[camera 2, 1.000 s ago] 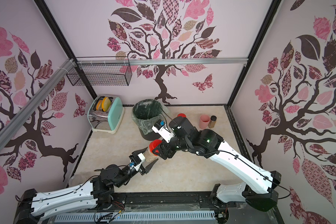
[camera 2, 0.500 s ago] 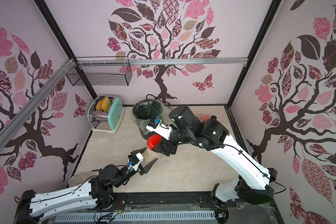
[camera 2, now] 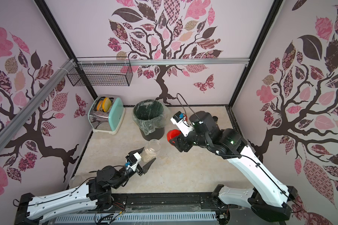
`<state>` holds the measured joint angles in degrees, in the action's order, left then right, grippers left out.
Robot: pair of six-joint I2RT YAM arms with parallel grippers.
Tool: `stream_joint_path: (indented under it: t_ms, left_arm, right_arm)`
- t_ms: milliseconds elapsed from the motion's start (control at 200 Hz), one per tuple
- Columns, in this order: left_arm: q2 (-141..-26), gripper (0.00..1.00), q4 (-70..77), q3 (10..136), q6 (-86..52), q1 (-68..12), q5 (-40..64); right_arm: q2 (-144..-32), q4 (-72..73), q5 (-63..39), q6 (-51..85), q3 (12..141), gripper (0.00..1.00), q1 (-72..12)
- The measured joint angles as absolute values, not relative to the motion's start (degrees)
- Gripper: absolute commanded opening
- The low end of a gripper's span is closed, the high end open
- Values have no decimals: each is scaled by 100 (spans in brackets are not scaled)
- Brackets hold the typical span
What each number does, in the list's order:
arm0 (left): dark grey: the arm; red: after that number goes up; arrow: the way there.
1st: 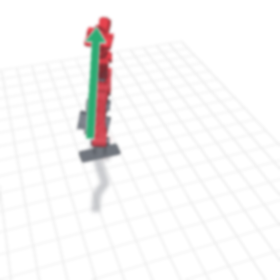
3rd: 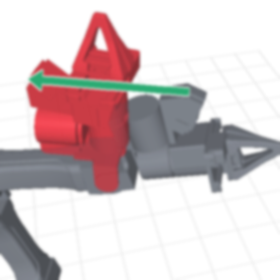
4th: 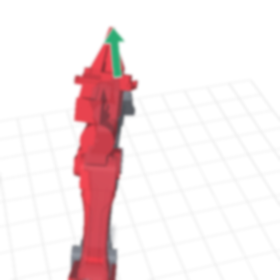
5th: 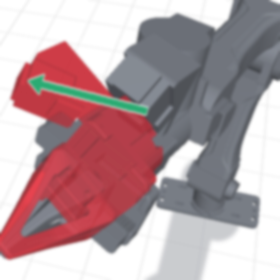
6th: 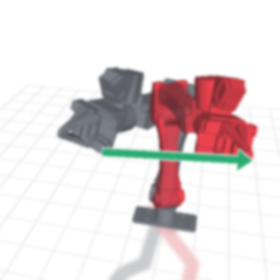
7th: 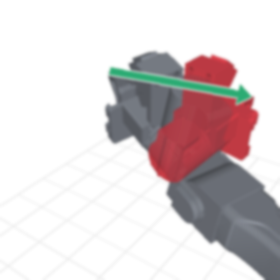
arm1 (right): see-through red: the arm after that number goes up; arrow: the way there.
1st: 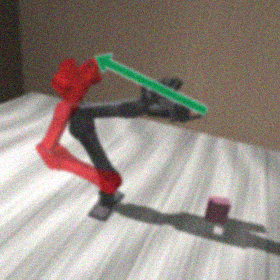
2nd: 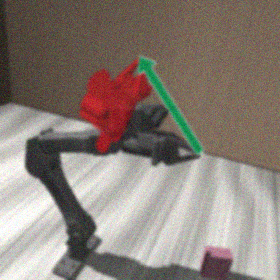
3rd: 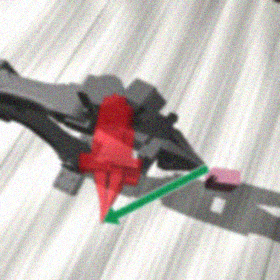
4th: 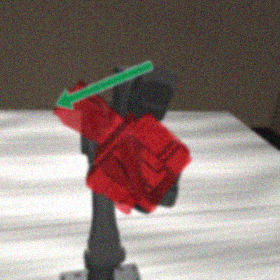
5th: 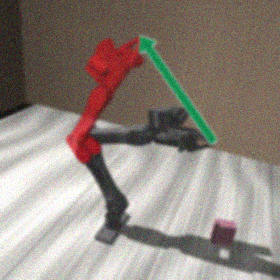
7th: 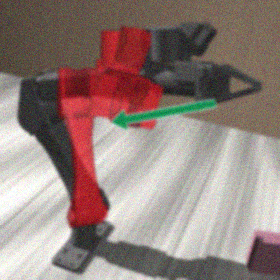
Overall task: Empty expired oatmeal from jars
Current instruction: Place the lid at the center of the board.
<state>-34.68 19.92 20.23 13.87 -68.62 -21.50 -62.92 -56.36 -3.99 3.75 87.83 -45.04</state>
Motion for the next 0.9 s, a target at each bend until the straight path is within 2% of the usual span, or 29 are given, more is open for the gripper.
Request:
stream_joint_path:
  t_ms: [190,435,900]
  left_arm:
    - [-3454,61,1778,2062,1319,-6862,-2322]
    - [-3417,61,1516,2178,1238,-6862,-2436]
    - [-3500,62,1356,2217,1055,-6862,-2484]
  right_arm:
    - [-5627,-4978,69,1358,6921,62,-4462]
    - [-5690,-3763,346,2263,4517,65,-4431]
    - [-6254,-1942,770,2832,2921,79,-4136]
